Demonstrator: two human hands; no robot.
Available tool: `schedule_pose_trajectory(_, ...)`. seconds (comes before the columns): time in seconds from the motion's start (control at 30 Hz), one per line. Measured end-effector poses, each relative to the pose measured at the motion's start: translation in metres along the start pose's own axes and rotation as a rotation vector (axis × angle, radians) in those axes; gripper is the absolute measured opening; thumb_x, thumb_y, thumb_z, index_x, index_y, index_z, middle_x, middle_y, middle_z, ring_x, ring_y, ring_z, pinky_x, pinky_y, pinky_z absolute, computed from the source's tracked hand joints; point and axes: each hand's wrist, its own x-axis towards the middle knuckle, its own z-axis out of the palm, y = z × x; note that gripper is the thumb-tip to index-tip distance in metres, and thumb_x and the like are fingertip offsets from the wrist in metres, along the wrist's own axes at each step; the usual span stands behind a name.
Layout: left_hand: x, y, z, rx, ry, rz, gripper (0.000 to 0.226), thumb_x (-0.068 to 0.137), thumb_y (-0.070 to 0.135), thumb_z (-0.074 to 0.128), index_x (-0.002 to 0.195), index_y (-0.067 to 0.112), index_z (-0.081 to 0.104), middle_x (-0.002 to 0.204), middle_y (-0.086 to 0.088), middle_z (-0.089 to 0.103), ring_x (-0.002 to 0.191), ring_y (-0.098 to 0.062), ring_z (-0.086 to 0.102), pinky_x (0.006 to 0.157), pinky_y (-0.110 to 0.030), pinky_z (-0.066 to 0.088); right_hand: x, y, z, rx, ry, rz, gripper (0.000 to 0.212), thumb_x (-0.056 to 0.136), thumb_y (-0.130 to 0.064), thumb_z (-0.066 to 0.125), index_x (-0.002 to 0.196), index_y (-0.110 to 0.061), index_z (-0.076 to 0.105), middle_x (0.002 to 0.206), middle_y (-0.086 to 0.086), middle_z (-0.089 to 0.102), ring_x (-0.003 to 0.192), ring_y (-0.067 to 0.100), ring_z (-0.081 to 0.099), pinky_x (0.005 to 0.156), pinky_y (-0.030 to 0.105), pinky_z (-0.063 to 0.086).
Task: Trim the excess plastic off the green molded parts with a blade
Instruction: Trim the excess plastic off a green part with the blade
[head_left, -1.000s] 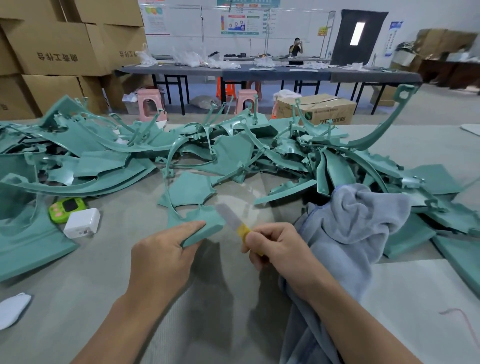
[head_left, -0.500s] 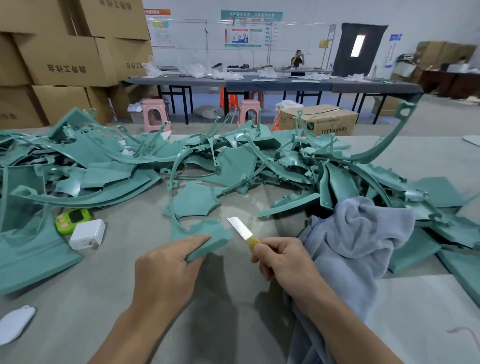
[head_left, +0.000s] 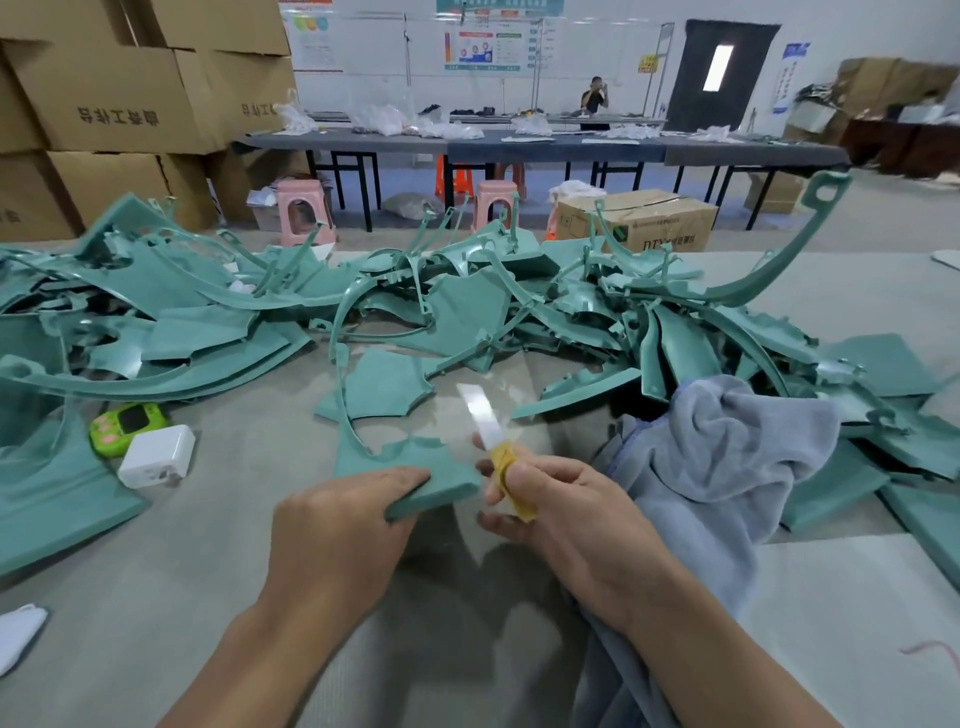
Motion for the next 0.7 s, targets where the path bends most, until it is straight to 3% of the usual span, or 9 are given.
schedule_pose_trajectory(0.07, -0.001, 0.004, 0.003, 0.033, -0.015, 0.077, 0.032, 0.059, 0.02, 0.077, 0.089, 0.026, 0.084, 0.083, 0.007, 0.079, 0.068, -0.017, 0.075, 0.057, -0.023, 0.055, -0.002, -0.001, 0.005, -0.059, -0.097, -0.003, 0.016, 0.089, -0.014, 0.069, 0.079, -0.007, 0.079, 0.14, -0.01, 0.063, 0.132, -0.001, 0.054, 0.107, 0.033, 0.05)
schedule_pose_trajectory(0.13, -0.006, 0.008, 0.006, -0.043, 0.014, 0.095, 0.037, 0.06, 0.01, 0.085, 0.092, 0.027, 0.082, 0.08, 0.007, 0.077, 0.066, -0.015, 0.071, 0.058, -0.02, 0.051, -0.004, 0.0, 0.01, -0.243, -0.089, -0.034, 0.014, 0.089, -0.01, 0.069, 0.083, -0.009, 0.082, 0.135, -0.012, 0.067, 0.132, -0.002, 0.053, 0.108, 0.022, 0.047)
schedule_pose_trajectory(0.23, -0.007, 0.01, 0.003, -0.251, 0.095, 0.078, 0.068, 0.059, 0.003, 0.094, 0.119, 0.027, 0.072, 0.103, 0.015, 0.073, 0.092, -0.003, 0.067, 0.084, -0.001, 0.043, -0.003, 0.003, 0.011, -0.219, 0.166, -0.058, 0.012, 0.081, -0.02, 0.076, 0.081, -0.01, 0.083, 0.105, 0.004, 0.079, 0.107, 0.014, 0.071, 0.094, 0.028, 0.056)
schedule_pose_trajectory(0.33, 0.0, 0.014, -0.008, -0.258, 0.108, 0.079, 0.09, 0.066, 0.022, 0.09, 0.145, 0.039, 0.051, 0.127, 0.03, 0.058, 0.112, 0.018, 0.054, 0.098, 0.003, 0.031, 0.001, 0.0, 0.002, -0.076, 0.293, 0.006, 0.01, 0.083, -0.012, 0.078, 0.074, -0.009, 0.082, 0.09, 0.011, 0.078, 0.091, 0.02, 0.073, 0.085, 0.036, 0.061)
schedule_pose_trajectory(0.43, 0.006, 0.013, -0.015, -0.352, 0.035, -0.179, 0.1, 0.065, 0.053, 0.081, 0.152, 0.053, 0.031, 0.131, 0.045, 0.053, 0.12, 0.028, 0.043, 0.098, 0.006, 0.027, 0.003, -0.007, -0.006, 0.138, 0.279, 0.065, 0.02, 0.085, -0.003, 0.069, 0.067, -0.003, 0.079, 0.084, 0.014, 0.076, 0.082, 0.02, 0.074, 0.075, 0.032, 0.061)
schedule_pose_trajectory(0.5, 0.007, 0.006, -0.012, -0.457, -0.031, -0.271, 0.093, 0.063, 0.062, 0.077, 0.147, 0.055, 0.038, 0.123, 0.043, 0.06, 0.116, 0.024, 0.051, 0.097, 0.001, 0.035, 0.004, -0.01, -0.009, 0.229, 0.253, 0.108, 0.023, 0.086, -0.002, 0.066, 0.066, -0.001, 0.076, 0.082, 0.015, 0.073, 0.079, 0.021, 0.074, 0.071, 0.031, 0.061)
schedule_pose_trajectory(0.6, 0.006, 0.002, -0.004, -0.545, -0.082, -0.298, 0.043, 0.075, 0.041, 0.084, 0.114, 0.052, 0.069, 0.104, 0.033, 0.071, 0.102, 0.011, 0.064, 0.09, -0.02, 0.053, 0.002, -0.012, -0.011, 0.338, 0.255, 0.152, 0.014, 0.075, -0.01, 0.069, 0.066, -0.002, 0.075, 0.08, 0.013, 0.071, 0.075, 0.021, 0.073, 0.069, 0.031, 0.061)
schedule_pose_trajectory(0.7, -0.001, 0.006, 0.001, -0.451, 0.04, -0.237, 0.016, 0.08, 0.037, 0.083, 0.091, 0.042, 0.074, 0.085, 0.031, 0.071, 0.083, 0.009, 0.064, 0.071, -0.004, 0.044, 0.0, -0.015, -0.012, 0.433, 0.255, 0.152, 0.015, 0.076, -0.015, 0.069, 0.066, -0.005, 0.074, 0.082, 0.01, 0.07, 0.081, 0.021, 0.071, 0.083, 0.036, 0.056)
